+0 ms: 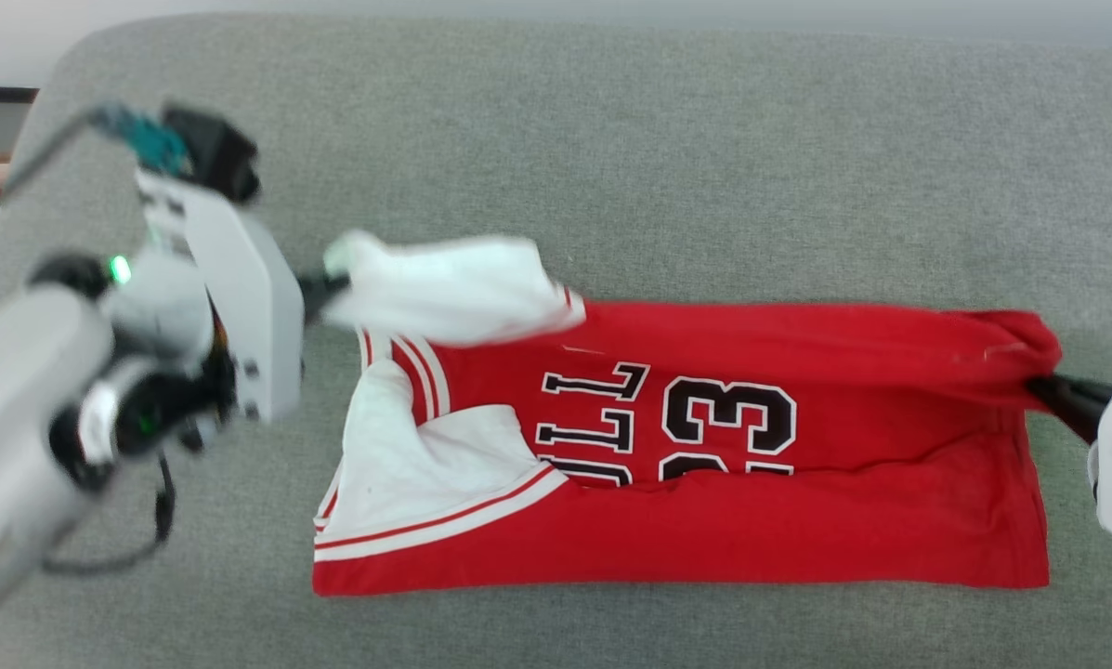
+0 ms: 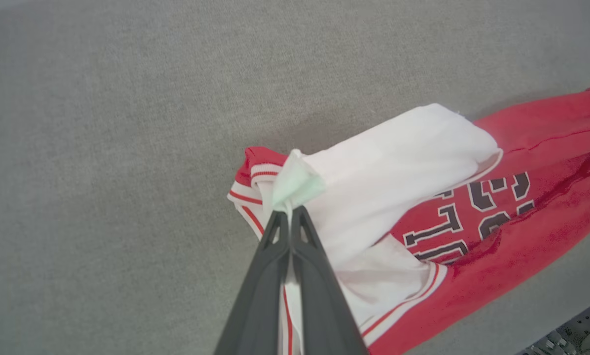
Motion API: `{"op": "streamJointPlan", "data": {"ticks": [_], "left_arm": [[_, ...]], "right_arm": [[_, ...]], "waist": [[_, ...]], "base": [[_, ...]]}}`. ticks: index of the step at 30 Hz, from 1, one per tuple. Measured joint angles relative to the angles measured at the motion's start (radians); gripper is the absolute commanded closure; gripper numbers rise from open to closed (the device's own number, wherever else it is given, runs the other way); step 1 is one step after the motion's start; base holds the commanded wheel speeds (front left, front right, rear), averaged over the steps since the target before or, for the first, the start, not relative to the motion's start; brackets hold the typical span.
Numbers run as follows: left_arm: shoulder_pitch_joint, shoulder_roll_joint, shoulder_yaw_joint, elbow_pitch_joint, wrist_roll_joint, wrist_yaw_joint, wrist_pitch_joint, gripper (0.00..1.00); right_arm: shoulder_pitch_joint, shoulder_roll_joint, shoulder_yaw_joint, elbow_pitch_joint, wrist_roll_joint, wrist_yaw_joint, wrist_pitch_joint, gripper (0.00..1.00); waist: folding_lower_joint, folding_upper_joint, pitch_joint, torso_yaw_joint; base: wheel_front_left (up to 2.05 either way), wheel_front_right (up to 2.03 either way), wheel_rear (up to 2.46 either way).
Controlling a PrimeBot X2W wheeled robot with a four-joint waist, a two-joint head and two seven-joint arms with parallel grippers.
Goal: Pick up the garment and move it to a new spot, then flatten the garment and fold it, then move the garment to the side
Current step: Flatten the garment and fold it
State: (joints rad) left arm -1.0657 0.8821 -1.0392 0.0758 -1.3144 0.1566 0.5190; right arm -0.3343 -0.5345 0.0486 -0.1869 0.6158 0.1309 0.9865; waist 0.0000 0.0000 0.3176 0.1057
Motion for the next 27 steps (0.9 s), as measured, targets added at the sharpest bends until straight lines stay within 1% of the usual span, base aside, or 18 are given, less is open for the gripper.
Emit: {"op": "streamJointPlan", "data": {"ticks": [3,8,13,14,15,16,17,18,22,27], "left_arm": [[0.059,0.032,-0.012,-0.086,-0.017,0.055,0.005,1.0],[0.137,0.058,-0.035,-0.171,-0.054,0.125,0.019,1.0],[0.167,0.062,-0.056,-0.196,-0.063,0.143,0.031,1.0],[0.168,0.062,-0.058,-0.195,-0.06,0.143,0.032,0.89],[0.171,0.06,-0.057,-0.194,-0.063,0.143,0.03,0.7],[0.176,0.054,-0.052,-0.191,-0.078,0.143,0.03,0.51],[0.179,0.049,-0.051,-0.19,-0.087,0.143,0.032,0.24],[0.182,0.047,-0.053,-0.19,-0.087,0.143,0.035,0.0],[0.191,0.048,-0.048,-0.197,-0.12,0.143,0.046,0.0],[0.197,0.059,-0.05,-0.213,-0.118,0.143,0.048,0.0]], "right_arm": [[0.041,0.011,-0.019,-0.016,0.0,0.0,0.014,1.0],[0.094,0.026,-0.028,-0.029,0.002,0.0,0.037,1.0],[0.111,0.035,-0.029,-0.032,-0.001,0.0,0.045,1.0],[0.111,0.039,-0.029,-0.032,-0.002,0.0,0.045,1.0],[0.111,0.042,-0.029,-0.032,-0.003,0.0,0.045,0.86],[0.111,0.046,-0.028,-0.032,-0.006,0.0,0.044,0.68],[0.111,0.049,-0.026,-0.032,-0.007,0.0,0.044,0.26],[0.111,0.052,-0.026,-0.031,-0.008,0.0,0.044,0.0],[0.111,0.064,-0.028,-0.026,-0.003,0.0,0.044,0.0],[0.127,0.08,-0.043,-0.04,0.011,0.0,0.049,0.0]], "waist": [[0.0,0.0,-0.004,0.004],[-0.0001,0.0,-0.005,0.002],[0.0,0.0,-0.004,0.001],[0.0,0.0,-0.004,0.0],[0.0,0.0,-0.005,0.0],[-0.0001,0.0,-0.007,0.0],[0.0,0.0,-0.01,0.0],[0.0,0.0,-0.013,0.0],[0.0,0.0,-0.029,0.001],[-0.0001,0.0,-0.058,0.006]], "base": [[0.0,0.0,0.0],[0.0,0.0,0.0],[0.0,0.0,0.0],[0.0,0.0,0.0],[0.0,0.0,0.0],[0.0,0.0,0.0],[0.0,0.0,0.0],[0.0,0.0,0.0],[0.0,0.0,0.0],[0.0,0.0,0.0]]}}
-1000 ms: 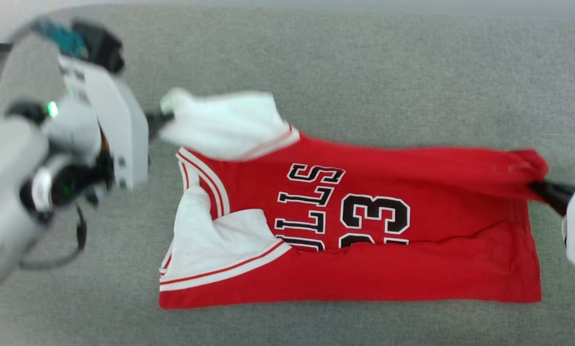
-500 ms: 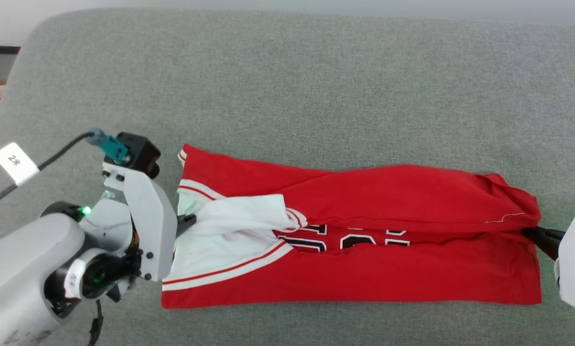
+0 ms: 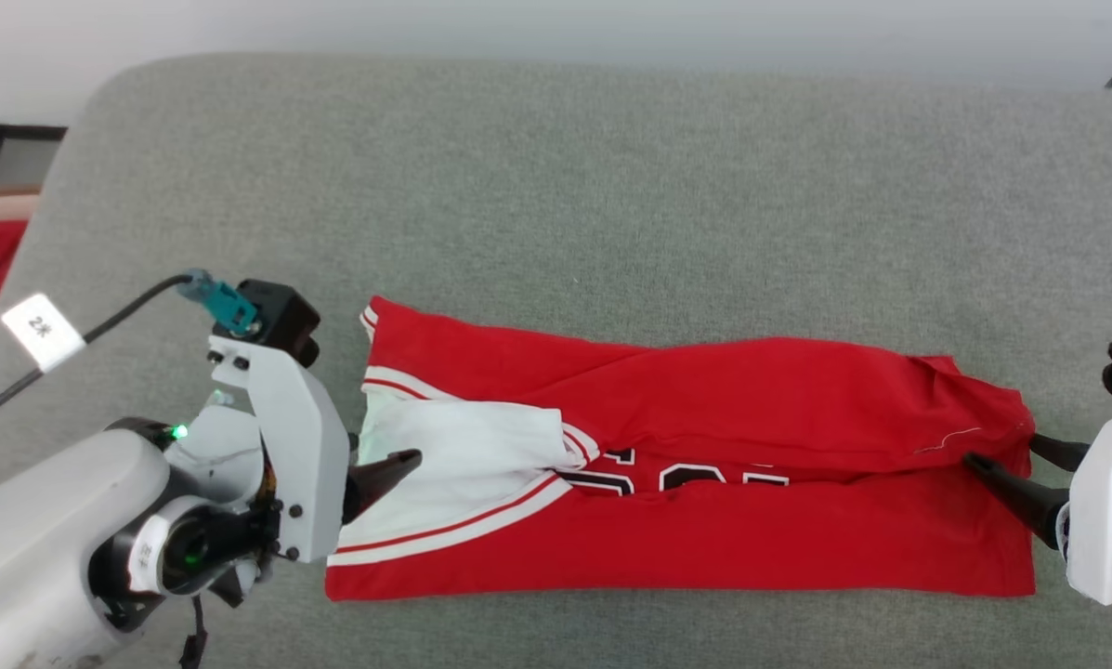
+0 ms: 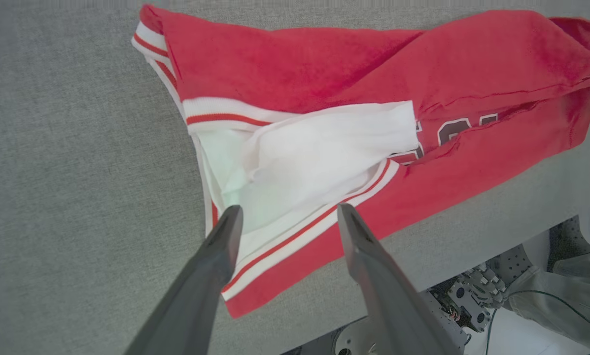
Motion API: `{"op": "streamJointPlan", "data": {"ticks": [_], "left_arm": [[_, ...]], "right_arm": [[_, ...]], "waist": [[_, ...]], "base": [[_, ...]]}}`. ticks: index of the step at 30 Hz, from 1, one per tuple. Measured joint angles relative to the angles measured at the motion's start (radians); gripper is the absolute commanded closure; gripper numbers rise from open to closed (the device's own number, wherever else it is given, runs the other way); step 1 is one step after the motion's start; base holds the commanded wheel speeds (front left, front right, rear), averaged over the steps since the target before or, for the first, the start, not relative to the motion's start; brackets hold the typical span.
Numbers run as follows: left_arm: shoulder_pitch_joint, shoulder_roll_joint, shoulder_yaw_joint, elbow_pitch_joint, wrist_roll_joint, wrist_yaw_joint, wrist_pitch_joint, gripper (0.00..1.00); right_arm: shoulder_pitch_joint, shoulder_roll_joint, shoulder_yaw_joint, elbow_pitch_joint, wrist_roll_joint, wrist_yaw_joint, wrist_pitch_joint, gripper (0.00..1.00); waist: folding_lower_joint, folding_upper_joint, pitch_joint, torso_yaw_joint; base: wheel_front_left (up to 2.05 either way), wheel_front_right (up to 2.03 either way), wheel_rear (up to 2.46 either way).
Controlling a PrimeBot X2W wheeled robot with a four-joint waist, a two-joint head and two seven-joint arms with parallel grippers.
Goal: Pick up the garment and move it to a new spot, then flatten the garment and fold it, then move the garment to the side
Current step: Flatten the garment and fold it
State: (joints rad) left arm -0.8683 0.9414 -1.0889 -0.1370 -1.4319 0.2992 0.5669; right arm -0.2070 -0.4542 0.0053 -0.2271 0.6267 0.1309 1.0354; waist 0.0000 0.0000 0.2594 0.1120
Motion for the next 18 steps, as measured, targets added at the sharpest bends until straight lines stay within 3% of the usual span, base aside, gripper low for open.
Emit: {"op": "streamJointPlan", "data": {"ticks": [7,18], "left_arm": [[0.032,0.027,0.025,-0.022,0.01,0.006,-0.084,0.0],[0.173,0.062,0.078,-0.021,0.068,0.009,-0.394,0.0]], "right_arm": [[0.039,0.043,-0.049,-0.031,-0.002,0.0,-0.026,0.0],[0.124,0.147,-0.137,-0.045,-0.047,0.0,-0.166,0.0]], "waist": [[0.0,0.0,-0.046,0.006],[0.0,0.0,-0.12,0.01]], "base": [[0.0,0.0,0.0],[0.0,0.0,0.0]]}}
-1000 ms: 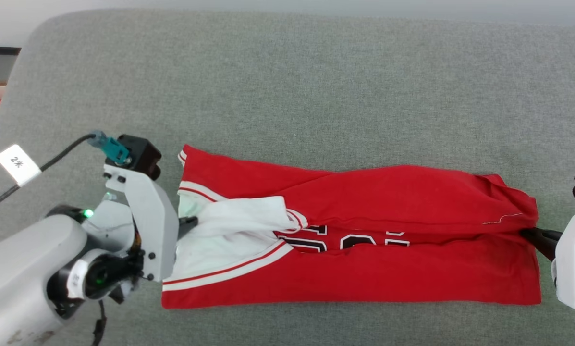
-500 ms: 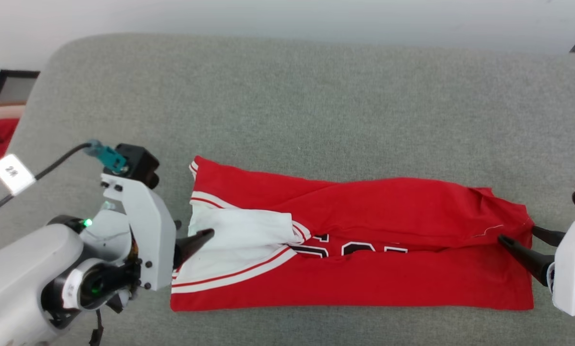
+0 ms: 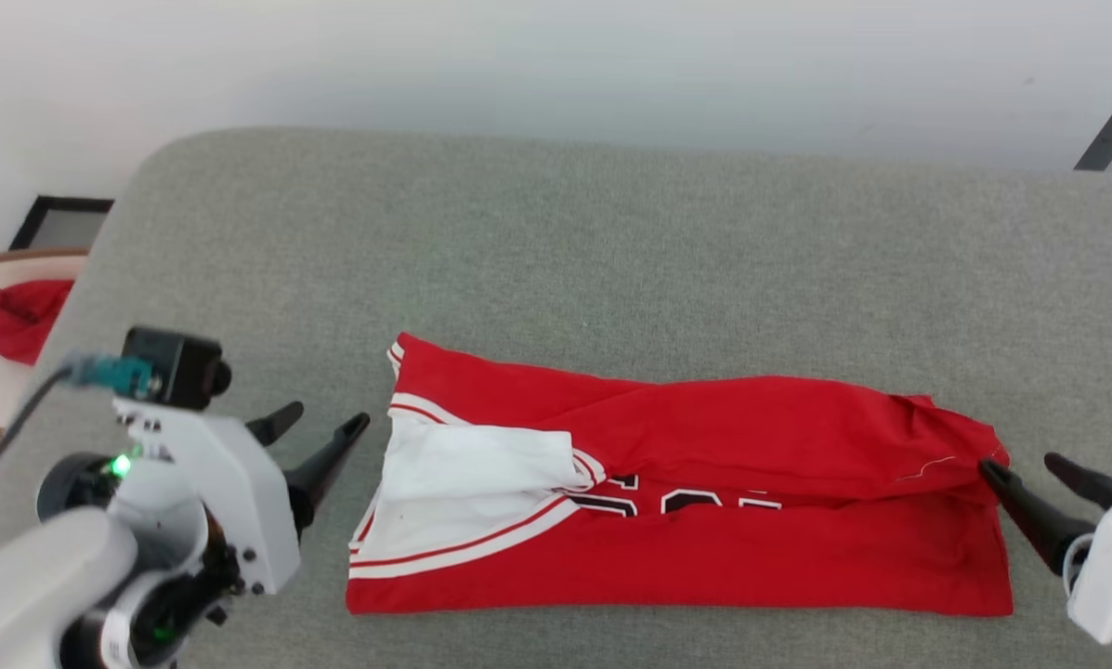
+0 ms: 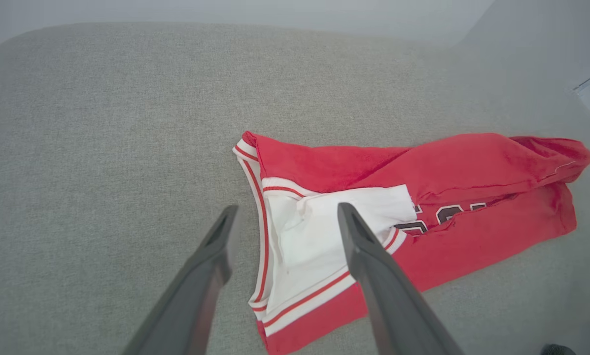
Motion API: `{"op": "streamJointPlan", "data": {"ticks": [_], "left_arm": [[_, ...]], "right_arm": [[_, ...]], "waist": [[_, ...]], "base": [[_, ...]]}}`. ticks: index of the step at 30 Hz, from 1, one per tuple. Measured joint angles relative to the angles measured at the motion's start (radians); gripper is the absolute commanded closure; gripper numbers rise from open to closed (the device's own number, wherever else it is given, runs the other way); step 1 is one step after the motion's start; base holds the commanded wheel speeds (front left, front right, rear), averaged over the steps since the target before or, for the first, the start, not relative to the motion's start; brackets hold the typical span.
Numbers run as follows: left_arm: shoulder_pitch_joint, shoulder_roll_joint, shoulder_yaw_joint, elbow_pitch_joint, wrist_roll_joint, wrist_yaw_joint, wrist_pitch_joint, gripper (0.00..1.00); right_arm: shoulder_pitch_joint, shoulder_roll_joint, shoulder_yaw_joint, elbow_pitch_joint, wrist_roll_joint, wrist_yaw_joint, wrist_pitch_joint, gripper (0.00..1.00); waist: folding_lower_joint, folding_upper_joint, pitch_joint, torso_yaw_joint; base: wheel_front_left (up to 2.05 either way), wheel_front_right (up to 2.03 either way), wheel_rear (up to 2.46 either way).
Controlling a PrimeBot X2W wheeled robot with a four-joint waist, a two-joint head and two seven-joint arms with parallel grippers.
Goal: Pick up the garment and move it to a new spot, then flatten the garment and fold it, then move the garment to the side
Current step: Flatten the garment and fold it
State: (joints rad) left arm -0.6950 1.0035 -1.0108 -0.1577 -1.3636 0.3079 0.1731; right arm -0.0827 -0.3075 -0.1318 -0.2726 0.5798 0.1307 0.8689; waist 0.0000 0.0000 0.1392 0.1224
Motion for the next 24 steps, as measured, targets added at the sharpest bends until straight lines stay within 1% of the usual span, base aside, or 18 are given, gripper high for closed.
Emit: {"op": "streamJointPlan", "data": {"ticks": [4,7,12,16,19,21,24], "left_arm": [[0.06,-0.004,0.013,0.012,0.024,-0.007,-0.129,0.0],[0.096,-0.016,0.029,0.03,0.04,-0.013,-0.227,0.0],[0.149,-0.037,0.049,0.079,0.074,-0.032,-0.373,0.0],[0.185,-0.079,0.083,0.122,0.1,-0.046,-0.423,0.0],[0.218,-0.122,0.12,0.16,0.141,-0.07,-0.432,0.0],[0.246,-0.167,0.187,0.183,0.184,-0.083,-0.433,0.0],[0.302,-0.236,0.302,0.211,0.262,-0.118,-0.435,0.0]], "right_arm": [[0.038,0.028,-0.034,0.009,-0.019,0.0,-0.028,0.0],[0.06,0.035,-0.062,0.023,-0.037,0.0,-0.037,0.0],[0.075,0.051,-0.106,0.053,-0.053,0.0,-0.027,0.0],[0.09,0.057,-0.131,0.083,-0.055,0.0,0.004,0.0],[0.092,0.056,-0.147,0.101,-0.058,0.0,0.029,0.0],[0.092,0.054,-0.156,0.114,-0.061,0.0,0.043,0.0],[0.088,0.05,-0.167,0.137,-0.062,0.0,0.065,0.0]], "waist": [[0.0,0.0,-0.023,0.002],[0.0,0.0,-0.034,0.007],[0.0,0.0,-0.044,0.021],[0.0,0.0,-0.051,0.035],[0.0,0.0,-0.054,0.049],[0.0,0.0,-0.056,0.06],[0.0,0.0,-0.054,0.076]], "base": [[0.0,0.0,0.0],[0.0,0.0,0.0],[0.0,0.0,0.0],[0.0,0.0,0.0],[0.0,0.0,0.0],[0.0,0.0,0.0],[0.0,0.0,0.0]]}}
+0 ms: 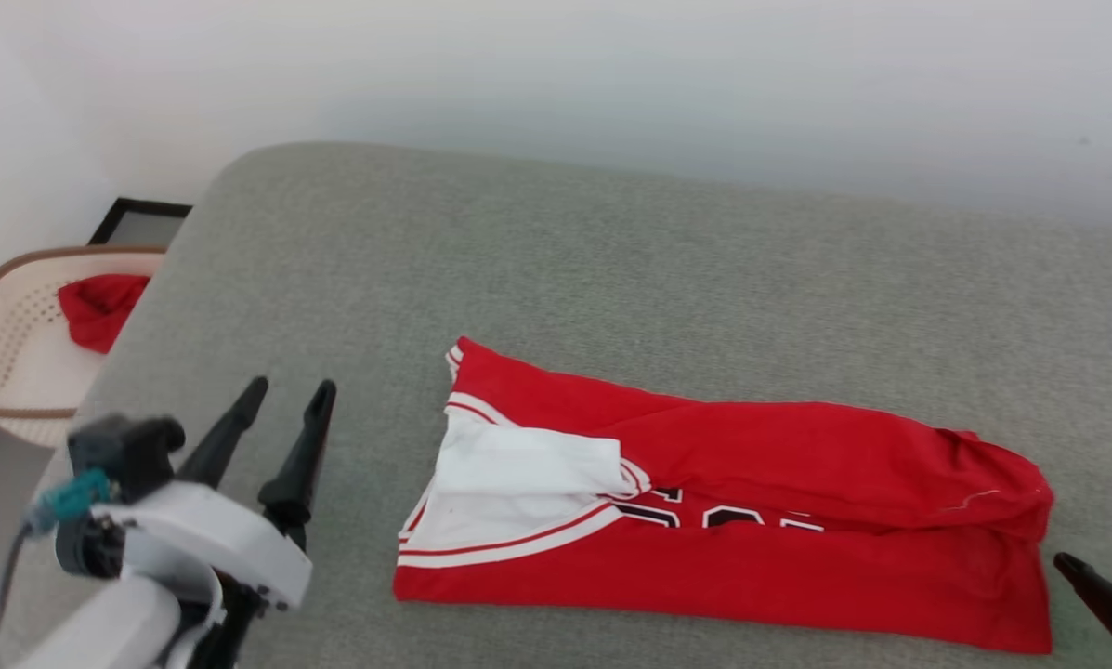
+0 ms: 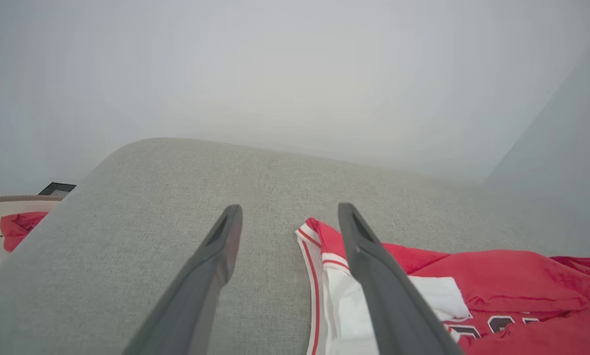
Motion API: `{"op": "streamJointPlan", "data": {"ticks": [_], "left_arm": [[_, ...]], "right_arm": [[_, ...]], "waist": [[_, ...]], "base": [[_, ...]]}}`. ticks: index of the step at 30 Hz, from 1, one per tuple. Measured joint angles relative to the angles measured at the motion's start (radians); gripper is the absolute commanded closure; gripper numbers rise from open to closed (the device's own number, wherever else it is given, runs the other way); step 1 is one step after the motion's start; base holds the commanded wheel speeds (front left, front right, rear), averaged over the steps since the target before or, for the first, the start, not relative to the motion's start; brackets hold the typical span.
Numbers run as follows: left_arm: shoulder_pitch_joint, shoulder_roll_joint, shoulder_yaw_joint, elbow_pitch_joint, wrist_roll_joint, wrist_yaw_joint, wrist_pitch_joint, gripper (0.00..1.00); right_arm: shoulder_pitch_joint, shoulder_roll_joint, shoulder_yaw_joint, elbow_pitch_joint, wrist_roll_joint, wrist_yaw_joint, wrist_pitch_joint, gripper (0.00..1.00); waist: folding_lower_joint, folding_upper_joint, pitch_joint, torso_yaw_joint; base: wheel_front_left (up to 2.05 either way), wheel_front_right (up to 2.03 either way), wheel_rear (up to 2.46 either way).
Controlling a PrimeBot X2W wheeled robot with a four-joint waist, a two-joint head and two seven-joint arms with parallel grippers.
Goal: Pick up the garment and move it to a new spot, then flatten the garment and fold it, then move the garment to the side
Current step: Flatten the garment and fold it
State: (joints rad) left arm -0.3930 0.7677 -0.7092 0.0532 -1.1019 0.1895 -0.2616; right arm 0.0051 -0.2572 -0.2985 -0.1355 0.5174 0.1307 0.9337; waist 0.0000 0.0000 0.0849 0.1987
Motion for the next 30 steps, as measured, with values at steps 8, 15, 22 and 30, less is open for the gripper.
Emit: {"op": "streamJointPlan", "data": {"ticks": [8,15,22,30], "left_arm": [[0.132,-0.161,0.199,0.076,0.167,-0.119,0.0,0.0],[0.153,-0.278,0.334,0.11,0.282,-0.195,0.0,0.0],[0.167,-0.381,0.417,0.15,0.345,-0.266,0.0,0.0],[0.166,-0.448,0.475,0.181,0.4,-0.304,0.0,0.0]], "right_arm": [[-0.045,-0.031,0.0,0.052,-0.02,0.0,0.049,0.0],[-0.091,-0.067,0.022,0.11,-0.037,0.0,0.07,0.0],[-0.142,-0.083,0.062,0.185,-0.03,0.0,0.094,0.0],[-0.193,-0.129,0.109,0.23,0.038,-0.004,0.118,1.0]], "waist": [[0.0,0.0,0.03,0.043],[0.0,0.0,0.081,0.081],[0.0,0.0,0.134,0.118],[0.0,0.0,0.174,0.149]], "base": [[0.0,0.0,0.0],[0.0,0.0,0.0],[0.0,0.0,0.0],[0.0,0.0,0.0]]}}
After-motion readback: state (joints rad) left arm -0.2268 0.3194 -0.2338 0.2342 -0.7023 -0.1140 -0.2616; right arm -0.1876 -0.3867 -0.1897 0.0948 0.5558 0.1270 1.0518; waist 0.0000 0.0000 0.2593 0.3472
